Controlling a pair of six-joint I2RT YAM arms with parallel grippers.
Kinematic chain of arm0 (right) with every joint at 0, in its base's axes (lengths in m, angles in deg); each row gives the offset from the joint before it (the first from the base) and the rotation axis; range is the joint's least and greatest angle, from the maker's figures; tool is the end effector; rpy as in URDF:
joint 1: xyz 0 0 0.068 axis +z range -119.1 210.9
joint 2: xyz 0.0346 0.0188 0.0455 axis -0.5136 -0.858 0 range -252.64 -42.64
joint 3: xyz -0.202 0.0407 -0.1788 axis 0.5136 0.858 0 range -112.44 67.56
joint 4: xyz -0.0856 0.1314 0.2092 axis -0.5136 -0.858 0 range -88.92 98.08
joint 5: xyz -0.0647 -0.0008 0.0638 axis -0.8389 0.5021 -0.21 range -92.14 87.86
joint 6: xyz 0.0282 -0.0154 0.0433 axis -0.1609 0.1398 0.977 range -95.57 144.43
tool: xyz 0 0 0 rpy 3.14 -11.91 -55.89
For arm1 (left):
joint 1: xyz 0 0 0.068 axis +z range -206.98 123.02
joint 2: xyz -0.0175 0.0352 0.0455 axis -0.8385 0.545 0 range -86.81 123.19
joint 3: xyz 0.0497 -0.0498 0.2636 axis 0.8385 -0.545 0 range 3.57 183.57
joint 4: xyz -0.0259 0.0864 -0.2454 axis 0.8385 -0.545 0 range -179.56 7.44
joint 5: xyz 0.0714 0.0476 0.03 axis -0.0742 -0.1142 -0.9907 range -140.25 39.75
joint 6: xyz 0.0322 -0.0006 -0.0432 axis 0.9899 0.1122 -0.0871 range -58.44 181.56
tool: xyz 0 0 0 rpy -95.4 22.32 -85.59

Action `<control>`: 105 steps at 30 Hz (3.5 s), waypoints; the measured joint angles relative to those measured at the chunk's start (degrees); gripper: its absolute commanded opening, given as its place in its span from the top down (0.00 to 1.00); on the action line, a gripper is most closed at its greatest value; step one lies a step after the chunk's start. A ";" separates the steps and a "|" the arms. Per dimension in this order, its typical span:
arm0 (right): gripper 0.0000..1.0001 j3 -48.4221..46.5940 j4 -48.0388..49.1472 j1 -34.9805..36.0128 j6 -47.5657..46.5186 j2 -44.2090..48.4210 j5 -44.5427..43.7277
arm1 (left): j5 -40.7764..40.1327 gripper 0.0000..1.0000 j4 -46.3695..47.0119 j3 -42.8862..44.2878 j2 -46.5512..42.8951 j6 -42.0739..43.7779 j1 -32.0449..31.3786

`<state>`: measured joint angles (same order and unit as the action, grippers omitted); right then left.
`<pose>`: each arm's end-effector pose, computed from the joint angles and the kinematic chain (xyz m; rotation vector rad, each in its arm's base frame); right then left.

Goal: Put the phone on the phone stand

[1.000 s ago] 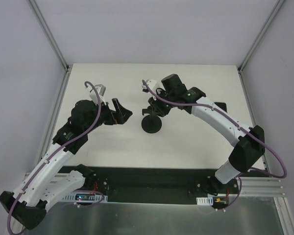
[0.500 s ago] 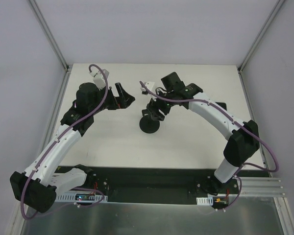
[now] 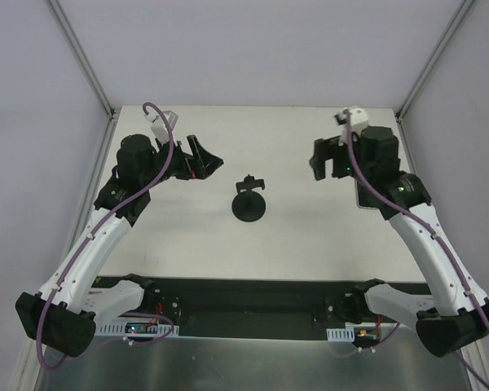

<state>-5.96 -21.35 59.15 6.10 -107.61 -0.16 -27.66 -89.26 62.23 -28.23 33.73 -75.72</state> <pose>0.2145 0.1165 0.4095 -0.7872 1.7706 0.1488 0.2166 -0.0880 0.3867 0.1707 1.7589 -0.9317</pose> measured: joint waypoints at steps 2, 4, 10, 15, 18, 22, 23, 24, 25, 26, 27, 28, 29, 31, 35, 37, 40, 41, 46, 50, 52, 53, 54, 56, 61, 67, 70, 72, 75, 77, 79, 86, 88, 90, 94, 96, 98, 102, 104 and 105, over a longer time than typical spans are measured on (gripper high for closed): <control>0.04 2.32 0.94 -8.44 4.31 2.32 -3.74 | 0.35 0.02 -0.09 0.00 -0.02 0.72 -1.07; 0.04 4.22 0.85 -15.89 7.98 1.25 -5.81 | 0.50 0.03 -0.48 0.02 0.07 1.53 -2.73; 0.03 2.62 -1.18 -30.32 14.14 -17.29 -5.07 | -1.84 0.04 -4.52 1.05 0.68 5.42 -8.39; 0.03 -2.60 -2.99 -39.80 15.32 -33.35 -0.24 | -5.92 0.05 -7.50 2.89 0.68 8.74 -11.43; 0.03 -5.57 -4.50 -43.04 14.29 -38.80 1.49 | -7.74 0.05 -8.48 3.72 0.68 9.73 -12.44; 0.03 -9.53 -6.21 -43.41 11.98 -43.28 2.34 | -8.61 0.05 -9.27 4.17 1.07 10.69 -13.60; 0.04 -10.29 -6.21 -43.41 11.21 -44.19 2.86 | -8.79 0.05 -9.42 4.28 1.38 10.84 -14.01; 0.04 -10.60 -6.21 -43.34 10.71 -44.70 3.28 | -9.14 0.05 -9.64 4.39 1.79 10.95 -14.34; 0.04 -10.80 -6.21 -43.30 10.10 -45.27 3.80 | -9.33 0.05 -9.90 4.48 2.16 10.99 -14.51; 0.03 -10.82 -6.19 -43.25 9.55 -45.77 4.39 | -9.60 0.05 -10.03 4.52 2.56 11.08 -14.69; 0.04 -10.88 -6.34 -43.25 8.90 -46.38 4.83 | -9.77 0.05 -10.14 4.59 2.99 11.21 -14.71; 0.03 -11.23 -6.78 -43.25 8.33 -47.19 5.01 | -9.97 0.05 -10.40 4.72 3.41 11.34 -14.71; 0.04 -11.85 -7.32 -43.25 7.82 -48.13 5.05 | -10.16 0.05 -10.62 4.87 3.78 11.43 -14.75; 0.04 -13.05 -7.85 -43.25 7.04 -49.81 5.09 | -10.71 0.05 -11.02 5.03 4.48 11.58 -15.02; 0.04 -14.60 -8.94 -43.25 5.81 -51.98 5.22 | -11.17 0.05 -11.89 5.07 4.79 12.07 -15.08; 0.03 -15.50 -10.03 -43.19 5.49 -52.70 5.33 | -11.30 0.05 -12.07 5.20 4.79 12.15 -15.08; 0.03 -17.46 -12.00 -42.66 4.94 -54.10 4.85 | -11.37 0.05 -12.17 5.35 4.81 12.26 -15.08; 0.03 -18.38 -12.68 -42.32 4.70 -54.80 4.37 | -11.34 0.05 -12.22 5.42 4.81 12.24 -15.08; 0.03 -20.85 -15.58 -38.75 3.76 -57.33 -0.92 | -11.34 0.05 -12.28 5.49 4.81 12.24 -15.08; 0.01 -23.65 -18.69 -36.85 3.67 -59.45 -4.26 | -11.34 0.05 -12.28 5.49 4.79 12.24 -15.08; 0.07 -23.78 -19.47 -36.70 3.56 -59.54 -4.31 | -11.32 0.05 -12.28 5.49 4.79 12.24 -15.08; 0.09 -24.24 -20.41 -36.70 3.45 -59.80 -4.33 | -11.32 0.05 -12.28 5.49 4.79 12.24 -15.08; 0.16 -25.09 -21.64 -36.72 3.41 -60.39 -4.35 | -11.34 0.05 -12.28 5.49 4.79 12.24 -15.08; 0.23 -26.58 -23.17 -36.72 3.28 -61.40 -4.35 | -11.34 0.04 -12.28 5.49 4.79 12.24 -15.08; 0.65 -27.17 -24.28 -36.76 3.21 -61.72 -4.22 | -11.32 0.04 -12.26 5.49 4.79 12.24 -15.08; 0.99 -27.17 -24.61 -37.11 3.54 -61.02 -3.91 | -11.34 0.04 -12.26 5.49 4.50 12.26 -14.99; 0.99 -23.78 -21.35 -36.46 4.28 -58.69 -4.61 | -10.91 0.04 -11.91 5.49 4.24 12.17 -13.99; 0.99 -20.24 -18.58 -35.41 4.87 -56.11 -5.88 | -9.84 0.04 -11.10 5.18 4.07 11.87 -12.31; 0.99 -14.84 -15.02 -33.14 6.12 -52.43 -7.15 | -8.04 0.04 -9.09 4.02 3.69 10.73 -8.87; 0.99 -12.85 -13.84 -31.89 6.84 -50.73 -7.04 | -7.26 0.04 -8.33 3.08 3.50 10.19 -7.43; 0.99 -12.70 -13.38 -31.28 7.26 -50.36 -6.71 | -6.38 0.04 -7.74 2.47 3.50 9.51 -6.62; 0.47 -13.09 -14.16 -30.71 7.63 -51.25 -5.64 | -3.98 0.03 -5.86 1.66 2.23 8.66 -6.03; 0.37 -13.14 -14.73 -30.32 7.65 -51.89 -5.55 | -3.43 0.03 -5.46 1.60 1.68 8.46 -5.53; 0.25 -13.44 -15.17 -30.05 7.65 -52.02 -5.60 | -3.10 0.03 -5.05 1.62 1.53 8.22 -5.51; 0.13 -16.74 -18.14 -29.51 7.69 -54.73 -5.75 | -1.88 0.04 -4.90 1.60 1.53 7.78 -5.51; 0.11 -19.15 -20.17 -29.16 7.52 -56.74 -5.92 | -1.31 0.04 -4.87 1.60 1.53 7.67 -5.51; 0.11 -21.09 -21.90 -28.81 7.37 -57.83 -6.62 | -0.48 0.04 -4.85 1.60 1.53 7.63 -5.51; 0.19 -24.63 -25.20 -28.52 6.93 -60.22 -7.37 | 0.17 0.04 -4.70 1.60 1.53 7.56 -5.53; 0.39 -25.22 -26.01 -28.50 6.71 -60.61 -7.37 | 0.17 0.04 -4.70 1.60 1.53 7.54 -5.53; 0.46 -25.35 -26.36 -28.50 6.40 -60.78 -7.45 | 0.15 0.04 -4.70 1.60 1.53 7.54 -5.53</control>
<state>-31.31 -47.71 30.65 12.51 -168.40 -7.61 -27.51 -93.96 63.82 -26.70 41.27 -81.25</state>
